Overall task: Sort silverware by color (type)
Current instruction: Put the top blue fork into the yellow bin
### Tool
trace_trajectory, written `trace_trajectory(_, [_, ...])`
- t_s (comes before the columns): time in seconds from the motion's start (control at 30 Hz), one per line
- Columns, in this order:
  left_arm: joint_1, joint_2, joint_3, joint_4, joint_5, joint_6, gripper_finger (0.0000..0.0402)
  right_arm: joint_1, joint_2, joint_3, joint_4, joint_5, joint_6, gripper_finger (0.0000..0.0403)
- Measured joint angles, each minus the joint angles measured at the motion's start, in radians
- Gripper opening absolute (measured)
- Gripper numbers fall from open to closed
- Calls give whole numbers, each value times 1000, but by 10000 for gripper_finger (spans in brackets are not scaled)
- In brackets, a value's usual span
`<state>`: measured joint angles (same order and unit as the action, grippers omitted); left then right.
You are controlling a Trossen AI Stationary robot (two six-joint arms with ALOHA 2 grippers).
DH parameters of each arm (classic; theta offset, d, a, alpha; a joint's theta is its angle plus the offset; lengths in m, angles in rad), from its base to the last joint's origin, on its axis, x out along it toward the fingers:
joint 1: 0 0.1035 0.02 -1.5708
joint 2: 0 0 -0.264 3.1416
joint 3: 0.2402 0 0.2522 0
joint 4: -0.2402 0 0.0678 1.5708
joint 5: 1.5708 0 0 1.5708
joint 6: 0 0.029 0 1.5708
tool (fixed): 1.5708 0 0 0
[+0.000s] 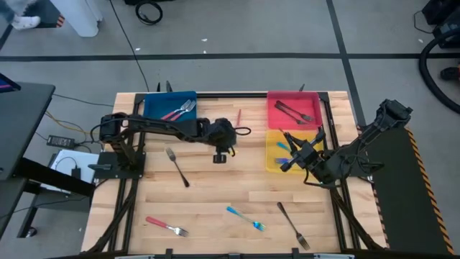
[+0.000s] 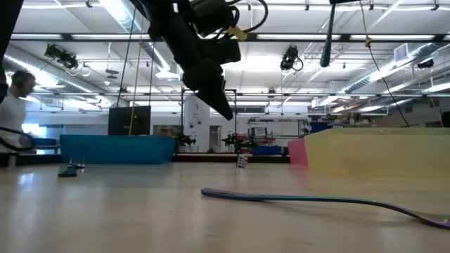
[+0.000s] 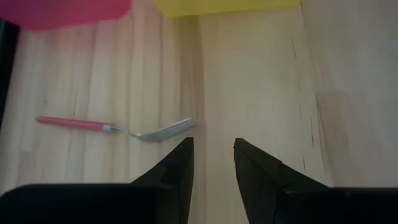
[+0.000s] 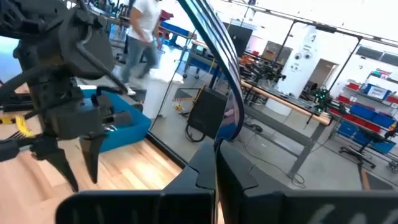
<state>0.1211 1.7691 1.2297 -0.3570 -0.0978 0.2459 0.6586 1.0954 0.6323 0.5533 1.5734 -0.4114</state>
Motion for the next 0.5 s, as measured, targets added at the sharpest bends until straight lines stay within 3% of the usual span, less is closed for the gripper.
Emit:
trace_trajectory(0.17, [0,-23,0,-16,-4,0,114,0,-39,0,6,-86,0,5])
trace_trajectory(0.4, [0,-64,1,-17,-6,2,114,-38,-153,0,-37,-398,54,5])
trace_trajectory(0.5, [0,-69,0,-18,-6,25,114,-92,-206,4,-141,-618,135,5])
